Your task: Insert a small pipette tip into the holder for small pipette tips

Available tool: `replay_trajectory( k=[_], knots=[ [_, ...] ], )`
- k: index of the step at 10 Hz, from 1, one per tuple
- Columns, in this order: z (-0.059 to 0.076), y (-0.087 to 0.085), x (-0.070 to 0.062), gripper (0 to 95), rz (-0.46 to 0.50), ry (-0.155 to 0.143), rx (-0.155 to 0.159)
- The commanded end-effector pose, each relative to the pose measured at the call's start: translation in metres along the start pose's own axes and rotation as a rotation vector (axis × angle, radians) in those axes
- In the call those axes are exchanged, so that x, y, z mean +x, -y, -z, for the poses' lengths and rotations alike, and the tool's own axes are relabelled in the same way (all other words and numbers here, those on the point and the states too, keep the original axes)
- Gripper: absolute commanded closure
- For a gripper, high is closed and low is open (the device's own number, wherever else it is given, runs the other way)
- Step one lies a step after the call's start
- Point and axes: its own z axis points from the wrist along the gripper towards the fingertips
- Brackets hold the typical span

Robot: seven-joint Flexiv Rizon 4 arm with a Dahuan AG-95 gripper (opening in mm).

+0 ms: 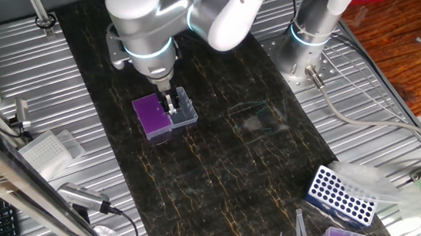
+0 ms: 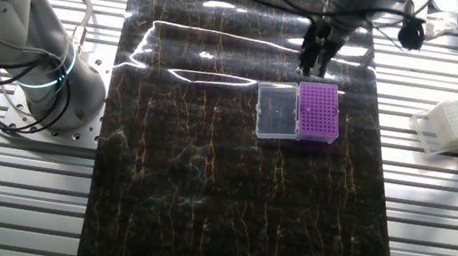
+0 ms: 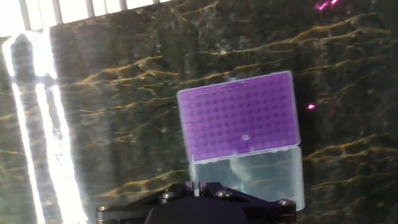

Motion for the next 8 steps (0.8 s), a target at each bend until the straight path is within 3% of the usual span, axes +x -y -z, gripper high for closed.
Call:
replay_trajectory(
  k=[1,4,8],
  knots=[
    [-0.001,0.015,0.001,95.0,0.032,0.003,0.003],
    [-0.002,0.035,0.004,95.0,0.070,0.008,0.003],
    [-0.003,0.049,0.004,95.0,0.094,0.014,0.005]
  ],
)
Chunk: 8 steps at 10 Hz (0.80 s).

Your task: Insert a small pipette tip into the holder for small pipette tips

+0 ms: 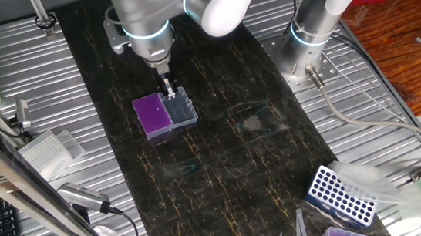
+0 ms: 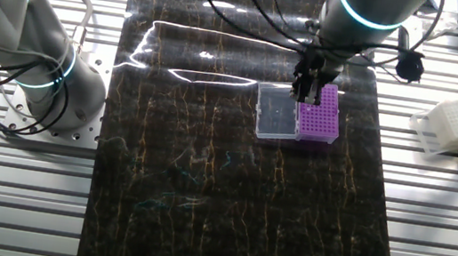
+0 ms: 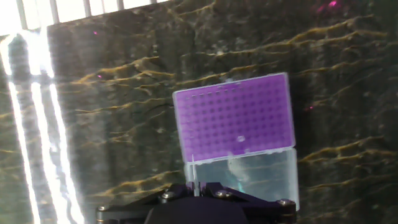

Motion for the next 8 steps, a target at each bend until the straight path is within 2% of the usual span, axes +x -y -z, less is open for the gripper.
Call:
replay_trajectory(
  k=[1,3,5,8],
  knots=[
    [-0.0013,0.0035,0.0000,95.0,0.008,0.003,0.000],
    [-0.0003,0.0094,0.0033,95.0,0.023,0.003,0.002],
    [-0.0009,0.0133,0.0047,95.0,0.042,0.027,-0.010],
    [-0.0017,0.0126,0.0035,95.0,0.053,0.077,-0.120]
  ],
)
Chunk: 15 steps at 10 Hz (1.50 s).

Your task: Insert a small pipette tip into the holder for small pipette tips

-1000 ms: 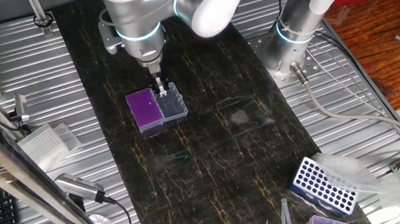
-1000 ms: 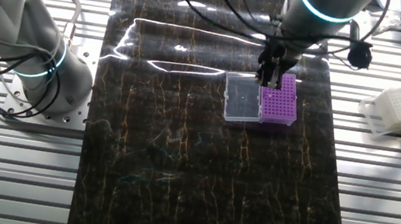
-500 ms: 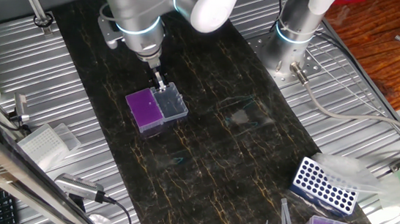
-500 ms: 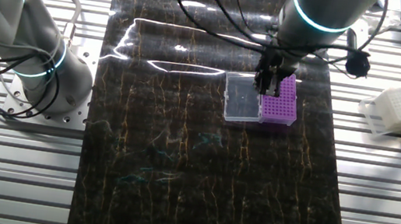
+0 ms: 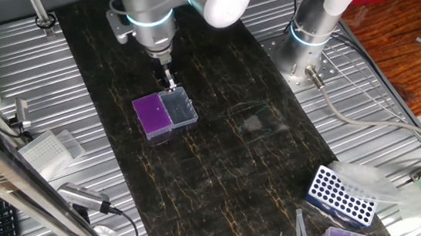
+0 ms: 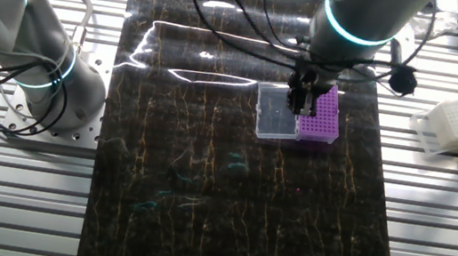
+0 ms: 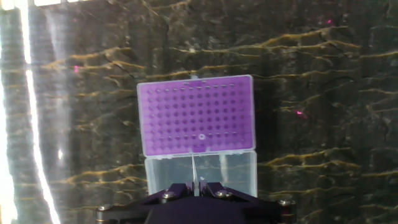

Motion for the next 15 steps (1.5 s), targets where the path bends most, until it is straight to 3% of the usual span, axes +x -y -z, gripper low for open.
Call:
replay_trajectory(
  k=[1,3,6,7,8,11,15],
  knots=[
    [-0.0015,-0.0027,-0.0033,95.0,0.014,0.034,-0.083],
    [-0.0034,-0.0049,-0.0058,95.0,0.032,0.044,-0.111],
    [-0.0037,-0.0064,-0.0067,95.0,0.190,0.035,-0.096],
    [-0.0040,-0.0067,-0.0071,95.0,0.298,0.021,-0.077],
    [-0.0043,-0.0071,-0.0075,95.0,0.399,0.005,-0.031],
    [-0.0049,-0.0078,-0.0082,95.0,0.545,-0.024,0.049],
    [-0.0049,-0.0078,-0.0083,95.0,0.732,-0.037,0.066]
  ],
)
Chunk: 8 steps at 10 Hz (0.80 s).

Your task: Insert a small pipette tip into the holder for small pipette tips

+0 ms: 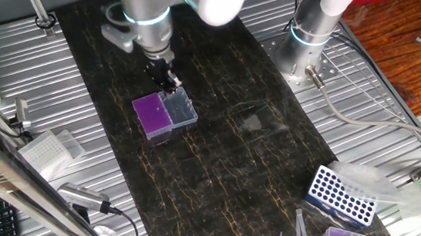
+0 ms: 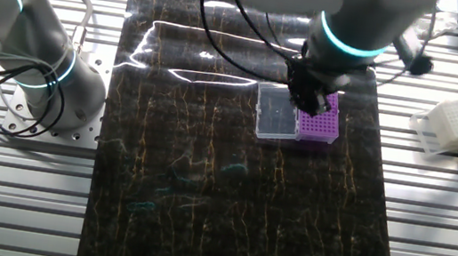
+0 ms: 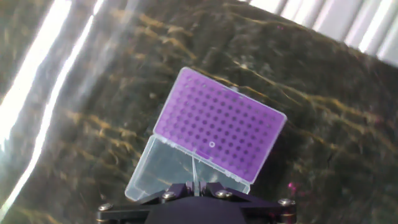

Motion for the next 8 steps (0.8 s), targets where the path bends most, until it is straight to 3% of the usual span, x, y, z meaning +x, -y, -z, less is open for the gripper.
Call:
replay_trajectory(
  k=[1,7,8],
  knots=[
    [-0.0002,0.0002,-0.0001,95.0,0.199,-0.035,0.038],
    [-0.0002,0.0002,-0.0002,95.0,0.375,-0.058,0.055],
    [-0.0001,0.0003,-0.0004,95.0,0.414,-0.082,0.070]
  ],
)
